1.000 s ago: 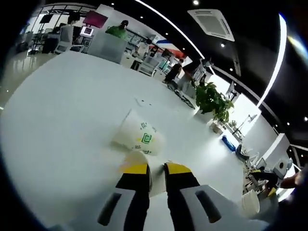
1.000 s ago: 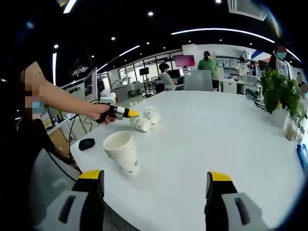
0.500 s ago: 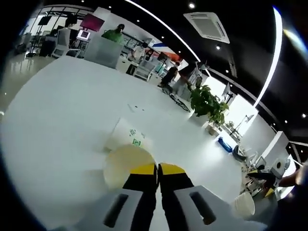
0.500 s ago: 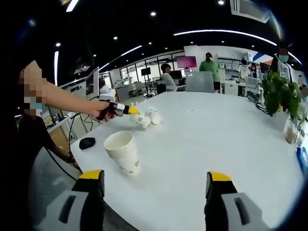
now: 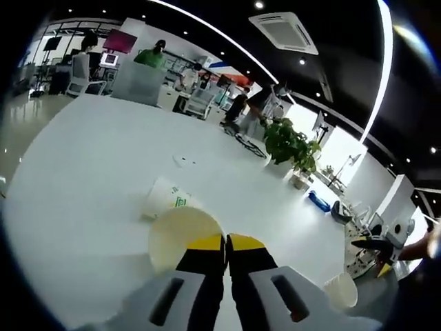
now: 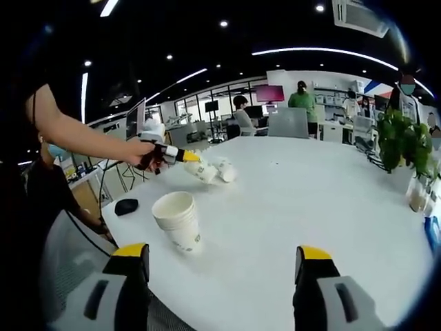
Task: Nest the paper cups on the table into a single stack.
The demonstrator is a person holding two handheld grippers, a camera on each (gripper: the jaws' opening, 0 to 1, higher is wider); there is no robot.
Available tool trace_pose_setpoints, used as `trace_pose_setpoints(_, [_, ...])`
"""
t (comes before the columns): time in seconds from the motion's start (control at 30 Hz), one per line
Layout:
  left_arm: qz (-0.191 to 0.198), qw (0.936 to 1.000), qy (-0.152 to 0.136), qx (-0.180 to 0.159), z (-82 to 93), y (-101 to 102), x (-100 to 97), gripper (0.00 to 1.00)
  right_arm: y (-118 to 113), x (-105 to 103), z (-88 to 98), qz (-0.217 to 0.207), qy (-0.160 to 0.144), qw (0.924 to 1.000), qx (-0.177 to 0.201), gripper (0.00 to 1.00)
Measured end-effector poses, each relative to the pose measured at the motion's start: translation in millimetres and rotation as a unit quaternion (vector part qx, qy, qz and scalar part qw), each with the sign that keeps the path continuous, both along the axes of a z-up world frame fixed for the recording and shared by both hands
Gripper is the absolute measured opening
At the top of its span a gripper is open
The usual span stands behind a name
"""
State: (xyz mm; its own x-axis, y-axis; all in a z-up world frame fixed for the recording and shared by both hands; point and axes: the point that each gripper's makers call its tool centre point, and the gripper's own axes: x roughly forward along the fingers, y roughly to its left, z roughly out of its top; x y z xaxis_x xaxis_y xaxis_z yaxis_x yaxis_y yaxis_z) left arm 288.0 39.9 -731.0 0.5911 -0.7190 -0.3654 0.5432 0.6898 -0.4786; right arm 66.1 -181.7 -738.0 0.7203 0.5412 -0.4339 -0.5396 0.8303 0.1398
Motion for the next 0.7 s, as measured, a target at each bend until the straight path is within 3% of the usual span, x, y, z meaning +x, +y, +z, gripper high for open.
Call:
trace_pose_setpoints(0.47, [-0.017,0.9988,-0.037,0.026,32.1,3.1,-30.0,0.0,6.1,-3.6,5.0,0.018,-0.013,0.9997,0.002,0.88])
trace_pose_setpoints(0.7, [-0.024,0.997,-0.047,0.056,36.5,16.9,-40.3,0.0,9.2,-5.7,8.2,0.026,-0.02,0.9995,0.004,0.88])
